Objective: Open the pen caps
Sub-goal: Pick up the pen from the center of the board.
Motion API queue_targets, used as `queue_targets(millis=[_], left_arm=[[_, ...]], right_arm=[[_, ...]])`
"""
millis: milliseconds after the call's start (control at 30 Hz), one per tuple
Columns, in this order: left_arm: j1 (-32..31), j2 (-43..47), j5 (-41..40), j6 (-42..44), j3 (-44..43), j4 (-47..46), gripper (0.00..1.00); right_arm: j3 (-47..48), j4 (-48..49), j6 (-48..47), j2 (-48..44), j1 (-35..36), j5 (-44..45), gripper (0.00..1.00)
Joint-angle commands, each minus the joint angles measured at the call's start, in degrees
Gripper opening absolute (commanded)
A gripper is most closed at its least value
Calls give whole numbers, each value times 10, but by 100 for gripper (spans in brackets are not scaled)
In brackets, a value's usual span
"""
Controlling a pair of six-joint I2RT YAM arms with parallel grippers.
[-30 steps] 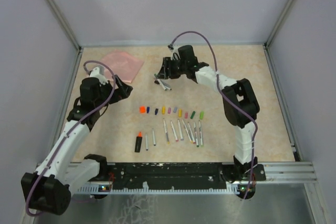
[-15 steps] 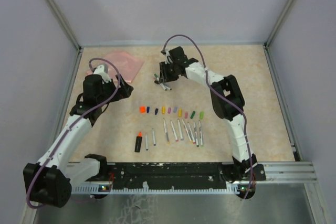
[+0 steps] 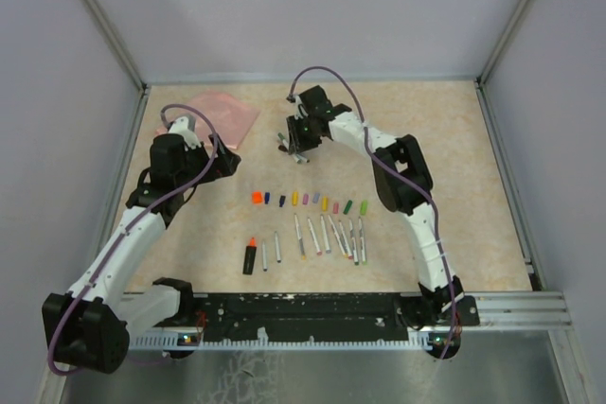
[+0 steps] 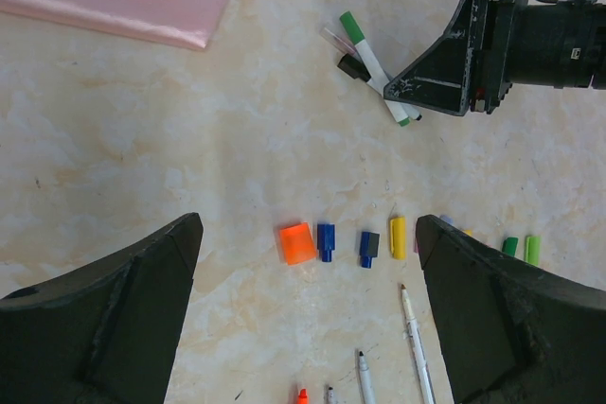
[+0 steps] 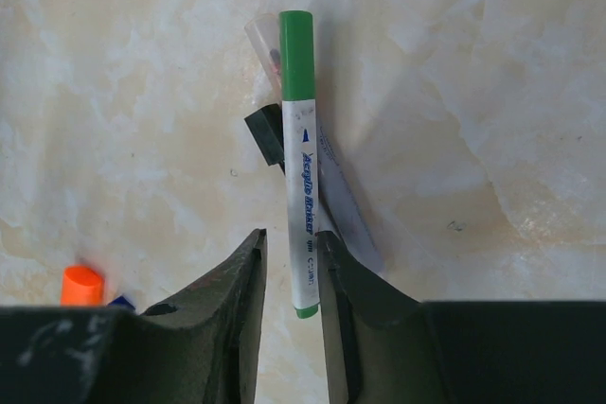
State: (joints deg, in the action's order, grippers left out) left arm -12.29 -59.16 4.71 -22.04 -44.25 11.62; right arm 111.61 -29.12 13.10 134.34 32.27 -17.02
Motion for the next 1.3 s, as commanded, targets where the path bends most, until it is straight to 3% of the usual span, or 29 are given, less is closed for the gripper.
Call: queue_targets(millis=[0,433,900,1267], left_arm=[[-2,0,0,7,-16,-13,99],[-2,1,0,5,-11,-12,99],[-2,1,8,-3,-6,-16,99],[-2,1,14,-8,-5,-18,99]], right_arm=[[40,-7,-17,6,7,12,26],[38,-13,-23,2,13,27,11],[28,-10,-31,2,25,4,11],[33,-22,-35,9,39,9,17]])
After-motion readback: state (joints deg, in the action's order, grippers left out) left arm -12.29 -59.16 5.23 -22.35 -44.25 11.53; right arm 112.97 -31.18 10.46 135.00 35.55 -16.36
